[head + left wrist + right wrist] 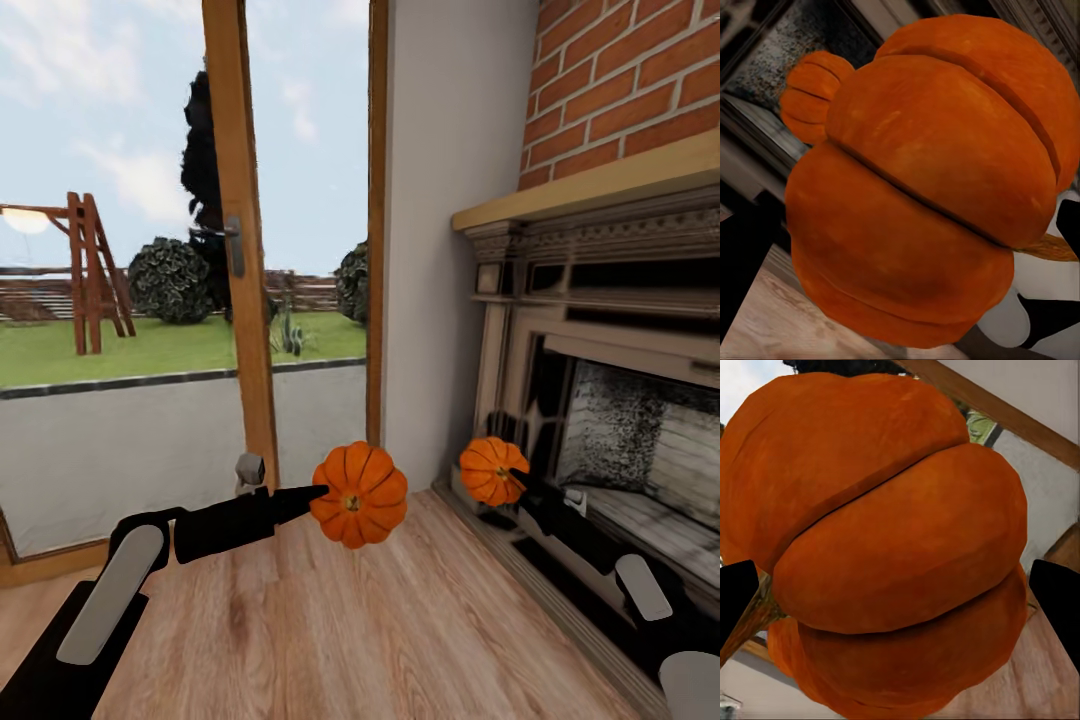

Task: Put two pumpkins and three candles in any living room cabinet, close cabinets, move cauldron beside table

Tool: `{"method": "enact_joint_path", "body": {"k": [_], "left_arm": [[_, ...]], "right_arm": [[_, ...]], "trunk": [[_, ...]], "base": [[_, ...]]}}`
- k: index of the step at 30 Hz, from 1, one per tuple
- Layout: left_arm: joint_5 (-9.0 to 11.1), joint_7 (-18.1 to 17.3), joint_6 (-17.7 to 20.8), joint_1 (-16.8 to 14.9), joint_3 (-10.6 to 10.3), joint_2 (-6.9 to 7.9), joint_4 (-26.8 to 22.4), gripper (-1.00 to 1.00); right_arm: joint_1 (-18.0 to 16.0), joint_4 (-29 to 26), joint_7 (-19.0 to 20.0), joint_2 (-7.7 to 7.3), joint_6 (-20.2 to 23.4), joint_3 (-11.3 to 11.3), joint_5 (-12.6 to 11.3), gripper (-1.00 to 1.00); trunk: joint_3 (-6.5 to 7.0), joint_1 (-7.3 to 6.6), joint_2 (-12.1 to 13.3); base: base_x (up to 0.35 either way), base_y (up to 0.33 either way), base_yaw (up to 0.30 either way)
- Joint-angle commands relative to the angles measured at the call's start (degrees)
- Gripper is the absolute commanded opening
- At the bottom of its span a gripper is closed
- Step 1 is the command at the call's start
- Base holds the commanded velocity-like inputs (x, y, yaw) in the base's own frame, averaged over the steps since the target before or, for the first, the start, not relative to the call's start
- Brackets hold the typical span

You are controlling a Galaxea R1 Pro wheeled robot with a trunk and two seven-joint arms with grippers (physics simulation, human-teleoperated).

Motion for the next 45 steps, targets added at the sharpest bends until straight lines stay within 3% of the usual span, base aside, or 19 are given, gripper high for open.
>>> {"method": "enact_joint_path", "body": {"k": [1, 13, 22, 39, 45], "left_arm": [[0.1, -0.5, 0.1, 0.0, 0.0, 0.03, 0.0, -1.0], [0.1, -0.5, 0.1, 0.0, 0.0, 0.04, 0.0, -1.0], [0.1, -0.5, 0.1, 0.0, 0.0, 0.04, -0.1, -1.0], [0.1, -0.5, 0.1, 0.0, 0.0, -0.01, 0.0, -1.0], [0.1, -0.5, 0.1, 0.0, 0.0, 0.0, 0.0, -1.0]], "right_arm": [[-0.1, 0.0, 0.1, 0.0, 0.6, -0.2, -0.6, -1.0], [-0.1, -0.1, 0.1, 0.07, 0.7, -0.2, -0.7, -1.0], [-0.1, -0.1, 0.0, 0.08, 0.8, -0.2, -0.7, -1.0], [-0.1, -0.1, 0.2, 0.08, 0.3, -0.2, -0.6, -1.0], [-0.1, -0.1, 0.2, 0.21, 0.3, -0.2, -0.7, -1.0]], "trunk": [[-0.06, -0.05, 0.0], [-0.38, -0.05, 0.0], [-1.07, -0.05, 0.0], [2.18, -0.49, 0.2], [3.26, -1.79, 2.6]], "base": [[-0.337, 0.0, -0.002], [-0.319, 0.0, 0.0], [-0.048, 0.0, 0.0], [-0.001, 0.0, 0.0], [0.0, 0.0, 0.0]]}}
